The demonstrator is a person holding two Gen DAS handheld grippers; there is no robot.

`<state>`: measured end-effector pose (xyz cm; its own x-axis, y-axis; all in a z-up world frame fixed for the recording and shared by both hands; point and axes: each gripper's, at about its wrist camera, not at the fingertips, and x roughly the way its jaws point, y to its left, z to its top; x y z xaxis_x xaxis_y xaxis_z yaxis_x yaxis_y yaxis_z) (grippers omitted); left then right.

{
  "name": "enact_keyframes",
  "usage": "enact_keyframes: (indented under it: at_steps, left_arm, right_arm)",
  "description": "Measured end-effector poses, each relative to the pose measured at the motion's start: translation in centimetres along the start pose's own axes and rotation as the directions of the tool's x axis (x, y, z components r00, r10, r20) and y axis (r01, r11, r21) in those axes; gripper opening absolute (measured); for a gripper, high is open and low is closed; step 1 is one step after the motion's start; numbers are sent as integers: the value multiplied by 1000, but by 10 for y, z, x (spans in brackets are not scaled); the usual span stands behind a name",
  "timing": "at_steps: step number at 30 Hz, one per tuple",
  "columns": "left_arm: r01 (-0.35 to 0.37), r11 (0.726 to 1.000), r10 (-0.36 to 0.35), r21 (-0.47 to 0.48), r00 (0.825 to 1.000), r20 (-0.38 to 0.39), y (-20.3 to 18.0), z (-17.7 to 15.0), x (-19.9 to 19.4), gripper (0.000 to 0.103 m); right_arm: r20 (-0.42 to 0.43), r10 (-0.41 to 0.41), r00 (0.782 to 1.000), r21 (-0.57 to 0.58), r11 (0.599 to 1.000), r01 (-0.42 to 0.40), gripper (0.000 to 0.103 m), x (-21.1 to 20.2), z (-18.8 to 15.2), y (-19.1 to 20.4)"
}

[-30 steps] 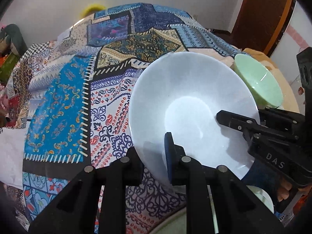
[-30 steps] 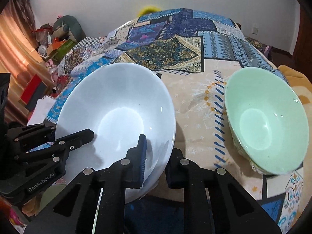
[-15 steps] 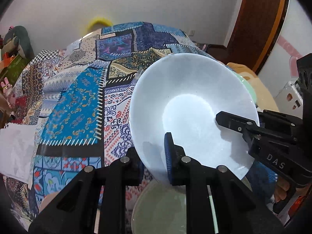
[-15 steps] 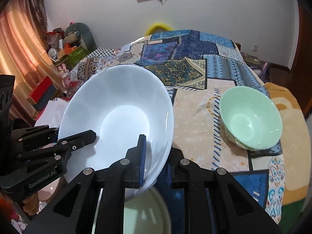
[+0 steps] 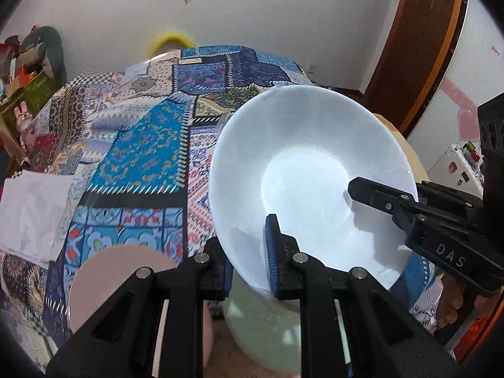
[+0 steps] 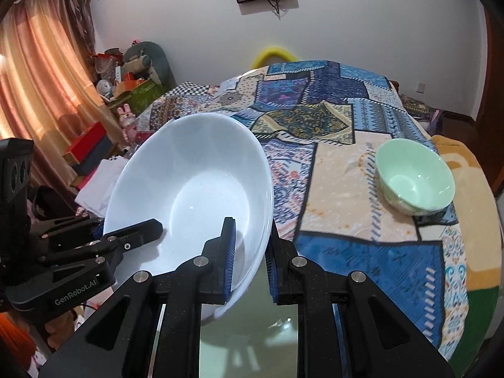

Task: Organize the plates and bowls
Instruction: 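Lift the white dotted bowl with both tools and carry it toward the pink bowl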

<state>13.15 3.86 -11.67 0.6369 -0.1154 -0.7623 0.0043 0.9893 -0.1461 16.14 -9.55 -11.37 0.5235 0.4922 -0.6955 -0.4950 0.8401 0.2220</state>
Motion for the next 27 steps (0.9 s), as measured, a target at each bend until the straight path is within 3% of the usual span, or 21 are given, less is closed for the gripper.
enact_keyframes:
  at_steps: [16, 27]
  left_arm:
    - [-65, 992, 66, -109, 998, 11, 56, -54, -41, 18]
    - [-114, 979, 114, -169, 993, -10, 102, -87, -50, 18]
  right_arm:
    - [-21, 91, 996, -47, 995, -92, 17, 22, -24, 62]
    - [-85, 151, 985, -70, 985, -157, 17, 51, -35, 103]
